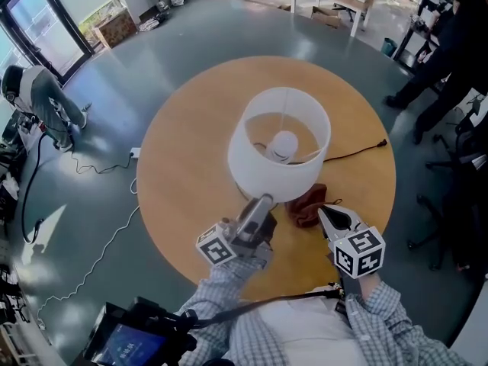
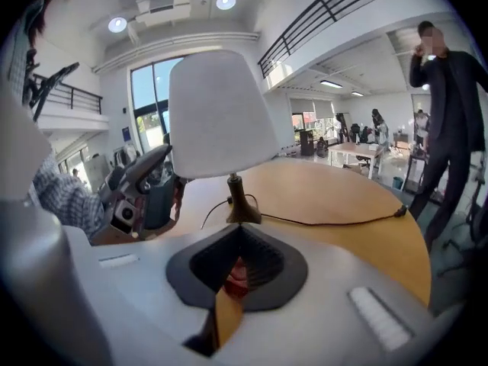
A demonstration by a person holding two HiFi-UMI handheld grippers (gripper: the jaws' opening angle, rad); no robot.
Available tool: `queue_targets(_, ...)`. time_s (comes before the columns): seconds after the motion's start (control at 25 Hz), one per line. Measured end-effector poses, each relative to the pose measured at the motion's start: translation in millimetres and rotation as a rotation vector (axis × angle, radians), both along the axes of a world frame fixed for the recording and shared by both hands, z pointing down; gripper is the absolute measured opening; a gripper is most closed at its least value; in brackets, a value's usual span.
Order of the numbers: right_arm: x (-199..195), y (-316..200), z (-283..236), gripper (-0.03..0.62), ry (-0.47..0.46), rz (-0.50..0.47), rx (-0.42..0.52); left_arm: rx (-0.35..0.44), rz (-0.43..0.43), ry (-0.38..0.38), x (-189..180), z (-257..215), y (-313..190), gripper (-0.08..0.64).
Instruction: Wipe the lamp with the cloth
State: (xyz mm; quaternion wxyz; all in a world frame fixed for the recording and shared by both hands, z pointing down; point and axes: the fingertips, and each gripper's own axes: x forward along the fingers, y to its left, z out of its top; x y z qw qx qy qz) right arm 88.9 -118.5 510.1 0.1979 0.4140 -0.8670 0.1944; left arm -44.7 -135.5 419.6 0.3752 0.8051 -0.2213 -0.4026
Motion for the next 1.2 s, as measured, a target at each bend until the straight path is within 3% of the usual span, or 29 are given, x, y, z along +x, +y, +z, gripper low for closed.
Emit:
queue_targets(0.12,-9,1,26,0.02,0.172,-0.161,0.01,0.001,0.007,-0.009,9,-1,6,0.147)
queue_targets(0.16,-13,3,35,0.069,0.222,-0.217,0.006,0.001,0.006,-0.009,11,-1,7,0.144)
queue_targets(0.36,-47,16,68,0.168,0.417,-0.436,-0.021,-0.01,-0.009,0.013,6,-2,19,0.14)
queue_targets(0.48,-57,18,91,0.238,0.497,-0.507,-0.041,-0.019,-0.022,0.03,1,-3,22,0.141)
queue_targets(0.68,-50,13,128,0.229,0.647,-0.584,-0.077,-0.018,-0.021,0.029,4,-4,22,0.141)
queue_targets(0.8,-50,15,133,0.2,0.617,-0.587,-0.107,-0.017,-0.019,0.026,4,-2,24,0.141)
queue_targets(0.88,-48,13,134,0.181,0.585,-0.537,-0.13,-0.015,-0.021,0.026,3,-1,23,0.141)
queue_targets(0.96,-42,6,134,0.067,0.565,-0.464,-0.152,-0.016,-0.023,0.028,2,0,22,0.143)
queue_targets(1.0,-38,4,134,0.064,0.541,-0.436,-0.172,-0.017,-0.023,0.028,2,1,21,0.143)
queue_targets(1.2,-21,4,112,0.058,0.279,-0.263,-0.263,-0.023,-0.011,0.018,3,2,22,0.143)
